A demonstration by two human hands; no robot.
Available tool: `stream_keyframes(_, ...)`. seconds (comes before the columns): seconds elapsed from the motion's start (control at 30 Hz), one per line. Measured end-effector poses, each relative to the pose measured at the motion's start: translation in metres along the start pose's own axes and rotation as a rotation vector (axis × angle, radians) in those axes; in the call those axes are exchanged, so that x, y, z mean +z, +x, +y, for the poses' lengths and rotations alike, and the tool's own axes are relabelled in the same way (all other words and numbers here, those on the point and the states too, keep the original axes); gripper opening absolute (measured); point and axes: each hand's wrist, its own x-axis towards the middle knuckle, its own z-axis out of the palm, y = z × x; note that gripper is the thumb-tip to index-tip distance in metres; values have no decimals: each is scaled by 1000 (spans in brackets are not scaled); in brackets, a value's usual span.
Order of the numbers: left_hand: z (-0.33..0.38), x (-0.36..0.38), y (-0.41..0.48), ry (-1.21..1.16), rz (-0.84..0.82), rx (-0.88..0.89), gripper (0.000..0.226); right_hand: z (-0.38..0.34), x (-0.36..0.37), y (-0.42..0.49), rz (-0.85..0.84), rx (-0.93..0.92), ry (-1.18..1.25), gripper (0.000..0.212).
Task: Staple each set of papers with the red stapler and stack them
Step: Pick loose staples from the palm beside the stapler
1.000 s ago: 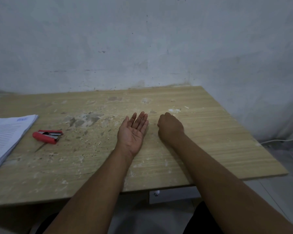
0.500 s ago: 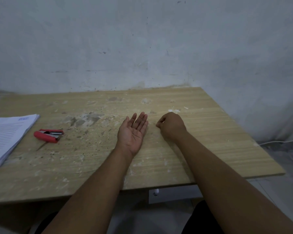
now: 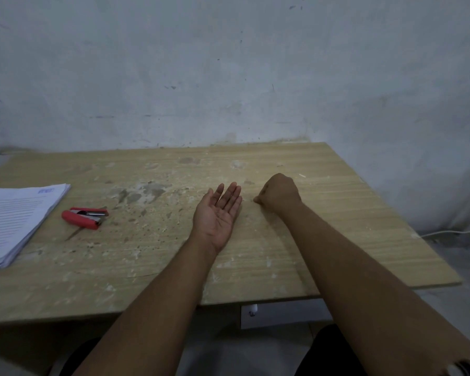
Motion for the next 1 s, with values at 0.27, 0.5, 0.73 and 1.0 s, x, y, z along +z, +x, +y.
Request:
stream_keyframes(0.27, 0, 1, 1, 7, -10, -13, 30, -8, 4, -19, -7, -245, -298, 14)
stream_keyframes(0.5, 0, 0, 4, 19, -22, -24, 31, -4, 10, -27, 26, -387, -579, 27)
stream_keyframes(0.73, 0, -1, 5, 20, 1, -23, 36, -8, 5, -28, -23, -380, -653, 33)
stream_keyframes(1.0, 1, -2, 5, 45, 9, -21, 37, -4, -2, -37, -84, -237, -448, 32)
